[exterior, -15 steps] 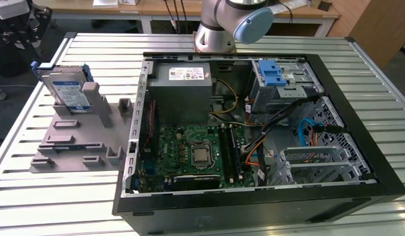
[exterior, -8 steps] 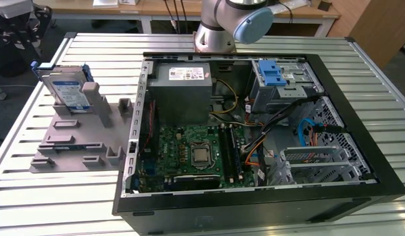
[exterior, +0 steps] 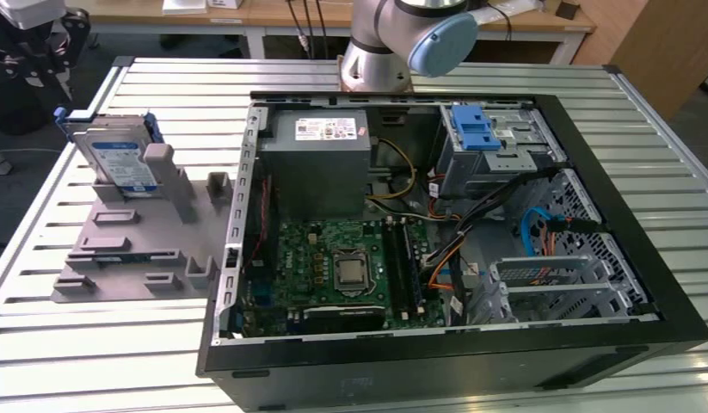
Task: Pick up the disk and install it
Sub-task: 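Pick up the disk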
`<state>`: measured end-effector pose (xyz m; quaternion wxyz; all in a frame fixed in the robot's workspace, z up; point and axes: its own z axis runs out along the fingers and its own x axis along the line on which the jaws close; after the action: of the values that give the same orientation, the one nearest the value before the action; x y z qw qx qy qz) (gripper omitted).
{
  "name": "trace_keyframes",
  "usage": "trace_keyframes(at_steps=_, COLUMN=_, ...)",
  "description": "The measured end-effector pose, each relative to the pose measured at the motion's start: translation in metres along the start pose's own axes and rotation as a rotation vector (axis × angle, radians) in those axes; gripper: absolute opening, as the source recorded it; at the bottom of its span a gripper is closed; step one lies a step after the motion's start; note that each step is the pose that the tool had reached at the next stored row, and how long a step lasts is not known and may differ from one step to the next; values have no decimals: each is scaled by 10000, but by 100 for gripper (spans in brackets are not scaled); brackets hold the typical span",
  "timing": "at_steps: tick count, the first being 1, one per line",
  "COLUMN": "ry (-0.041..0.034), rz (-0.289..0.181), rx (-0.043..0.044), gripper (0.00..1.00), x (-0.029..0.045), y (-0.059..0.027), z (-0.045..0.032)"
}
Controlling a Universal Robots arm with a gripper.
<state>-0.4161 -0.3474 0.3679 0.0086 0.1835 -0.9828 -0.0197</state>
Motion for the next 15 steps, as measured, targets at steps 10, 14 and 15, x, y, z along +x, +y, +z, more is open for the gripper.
trace_keyframes(at_steps=10, ry=49, rz=-1181, rx=11, gripper=11, x=0, y=0, z=0)
trace_keyframes(at_steps=14, ry=70, rz=-1674, rx=16, gripper=11, x=0, y=0, z=0)
trace_keyframes(at_steps=15, ry=75, rz=-1797, rx=17, gripper=11, x=0, y=0, z=0)
